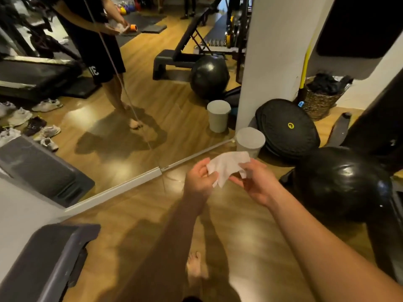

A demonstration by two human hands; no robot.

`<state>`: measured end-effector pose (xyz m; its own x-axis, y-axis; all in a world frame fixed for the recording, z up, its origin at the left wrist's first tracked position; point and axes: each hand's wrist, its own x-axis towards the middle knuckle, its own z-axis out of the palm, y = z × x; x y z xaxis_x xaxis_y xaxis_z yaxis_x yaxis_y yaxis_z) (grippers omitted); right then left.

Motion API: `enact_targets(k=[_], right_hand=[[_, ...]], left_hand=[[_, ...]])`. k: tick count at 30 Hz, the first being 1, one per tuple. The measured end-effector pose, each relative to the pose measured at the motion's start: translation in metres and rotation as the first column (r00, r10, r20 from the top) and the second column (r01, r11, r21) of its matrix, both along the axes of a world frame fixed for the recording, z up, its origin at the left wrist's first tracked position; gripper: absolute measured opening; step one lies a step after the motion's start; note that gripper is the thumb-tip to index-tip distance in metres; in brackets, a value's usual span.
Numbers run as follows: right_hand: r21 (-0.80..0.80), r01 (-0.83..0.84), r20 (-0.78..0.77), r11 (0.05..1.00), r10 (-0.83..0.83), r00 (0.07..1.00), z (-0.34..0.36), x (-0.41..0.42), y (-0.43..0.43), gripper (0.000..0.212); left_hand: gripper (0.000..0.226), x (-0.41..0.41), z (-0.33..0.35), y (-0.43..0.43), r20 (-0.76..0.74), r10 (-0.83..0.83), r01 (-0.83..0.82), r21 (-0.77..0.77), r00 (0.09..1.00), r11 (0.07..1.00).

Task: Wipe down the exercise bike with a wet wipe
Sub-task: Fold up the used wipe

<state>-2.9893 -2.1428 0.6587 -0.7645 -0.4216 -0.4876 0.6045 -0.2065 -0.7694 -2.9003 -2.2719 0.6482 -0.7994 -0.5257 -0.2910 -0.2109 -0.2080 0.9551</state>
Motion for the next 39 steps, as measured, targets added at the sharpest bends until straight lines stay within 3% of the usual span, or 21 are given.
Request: enact_targets(k=[5,12,13,17,24,28,32,39], right_hand=[[0.135,0.110,-0.042,0.985,-0.105,0.994,0.000,-0.095,-0.019,0.031],[0.262,0.260,-0.004,0.929,-0.269,0.963,-0.023,-0.217,-0.009,0.025],[0.304,0.245,-0.009,0.921,-0.254,0.967,-0.030,-0.238,-0.009,0.023],[0.468,0.118,-0.020,0.876,-0.124,0.992,-0.060,-0.323,-0.012,0.021],[0.620,-0.037,-0.036,0.784,0.075,0.997,-0.087,-0.454,-0.021,0.010],[0.635,-0.043,-0.115,0.771,0.150,0.982,-0.096,-0.526,-0.038,0.017],[0.620,0.031,-0.176,0.784,0.101,0.979,-0.094,-0.589,-0.046,0.012],[0.526,0.020,-0.041,0.851,0.002,0.999,-0.105,-0.655,-0.061,0.015]], left_hand=[[0.021,-0.129,-0.007,-0.032,0.025,-0.189,0.189,-0.033,0.982,0.981],[0.014,-0.280,-0.018,-0.031,0.136,-0.383,0.390,-0.034,0.914,0.920],[0.010,-0.301,-0.024,-0.033,0.162,-0.373,0.384,-0.042,0.914,0.923],[0.031,-0.379,-0.056,-0.041,0.302,-0.298,0.339,-0.093,0.906,0.936],[0.021,-0.479,-0.084,-0.065,0.526,-0.259,0.405,-0.184,0.810,0.896],[0.022,-0.537,-0.084,-0.085,0.489,-0.283,0.397,-0.146,0.825,0.906],[0.015,-0.604,-0.086,-0.099,0.442,-0.317,0.405,-0.119,0.839,0.907],[0.013,-0.688,-0.096,-0.113,0.417,-0.238,0.327,-0.155,0.877,0.932]])
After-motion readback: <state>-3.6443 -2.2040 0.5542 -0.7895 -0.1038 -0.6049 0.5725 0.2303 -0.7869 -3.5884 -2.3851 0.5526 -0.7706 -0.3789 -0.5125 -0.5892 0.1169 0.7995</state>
